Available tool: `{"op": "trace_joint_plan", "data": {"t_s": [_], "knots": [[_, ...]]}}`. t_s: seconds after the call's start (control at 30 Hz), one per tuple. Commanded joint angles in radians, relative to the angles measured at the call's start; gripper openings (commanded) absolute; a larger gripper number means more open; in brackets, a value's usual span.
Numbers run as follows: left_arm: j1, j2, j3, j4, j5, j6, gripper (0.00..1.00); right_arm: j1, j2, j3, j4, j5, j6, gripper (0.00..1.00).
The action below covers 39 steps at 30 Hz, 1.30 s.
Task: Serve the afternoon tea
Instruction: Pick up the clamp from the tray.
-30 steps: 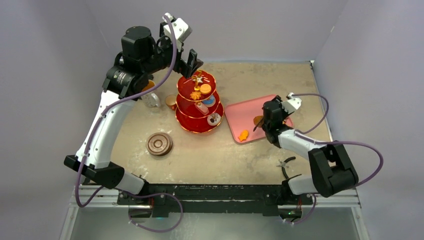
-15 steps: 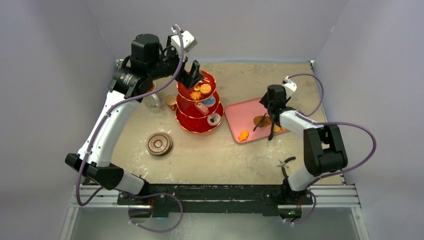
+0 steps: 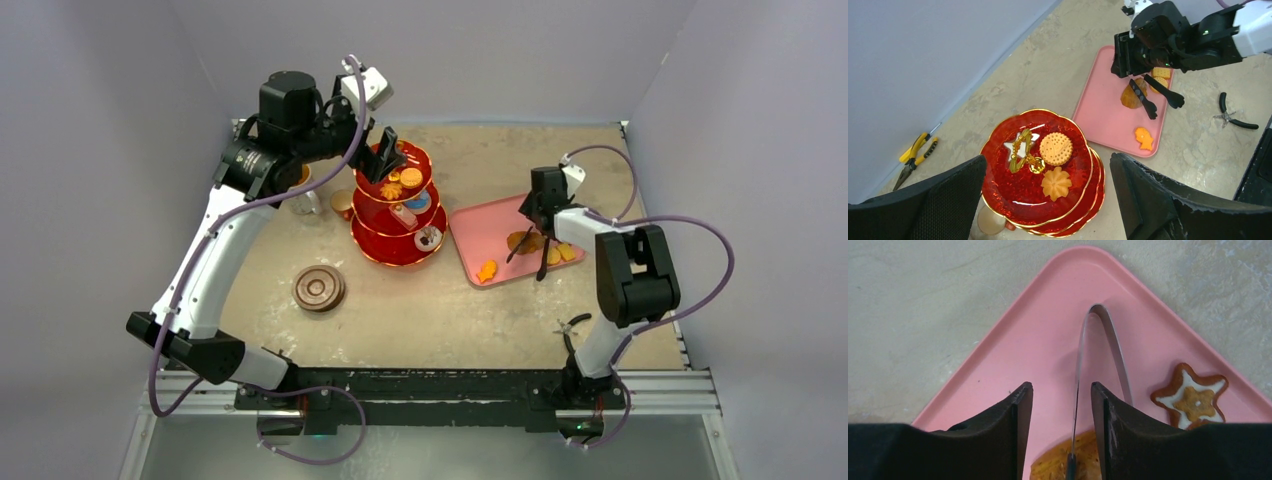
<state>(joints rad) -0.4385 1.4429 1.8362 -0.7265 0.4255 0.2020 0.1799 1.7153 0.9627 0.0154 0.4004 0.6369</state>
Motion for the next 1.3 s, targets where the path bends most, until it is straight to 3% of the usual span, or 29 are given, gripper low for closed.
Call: {"op": "trace_joint_plan", "data": {"t_s": [0.0, 0.2, 0.3, 0.6, 0.8, 1.07, 1.27], "knots": [[0.006, -0.033, 0.025, -0.011, 0.038, 0.023, 0.93, -0.005, 0.068, 0.065, -0.012, -0.006, -0.015, 0.46], [0.004, -0.028, 0.023, -0.023, 0.123, 0.027, 0.9, -0.007, 0.027, 0.087, 0.006, -0.002, -0.006, 0.1], [-0.022, -0.001, 0.021, -0.031, 0.159, 0.019, 0.9, -0.007, -0.065, 0.095, 0.016, -0.008, -0.017, 0.0], [-0.236, 0.097, 0.06, 0.017, 0.107, 0.002, 0.96, -0.005, -0.524, -0.07, 0.293, -0.22, -0.118, 0.0], [-0.333, 0.137, -0.039, 0.238, 0.111, -0.116, 0.99, -0.001, -0.803, -0.224, 0.554, -0.386, -0.076, 0.0], [-0.409, 0.222, -0.056, 0.454, 0.182, -0.305, 0.99, 0.013, -0.851, -0.266, 0.852, -0.511, 0.031, 0.0], [-0.434, 0.238, -0.053, 0.518, 0.136, -0.304, 0.99, 0.177, -0.82, -0.244, 0.95, -0.396, -0.054, 0.0]]}}
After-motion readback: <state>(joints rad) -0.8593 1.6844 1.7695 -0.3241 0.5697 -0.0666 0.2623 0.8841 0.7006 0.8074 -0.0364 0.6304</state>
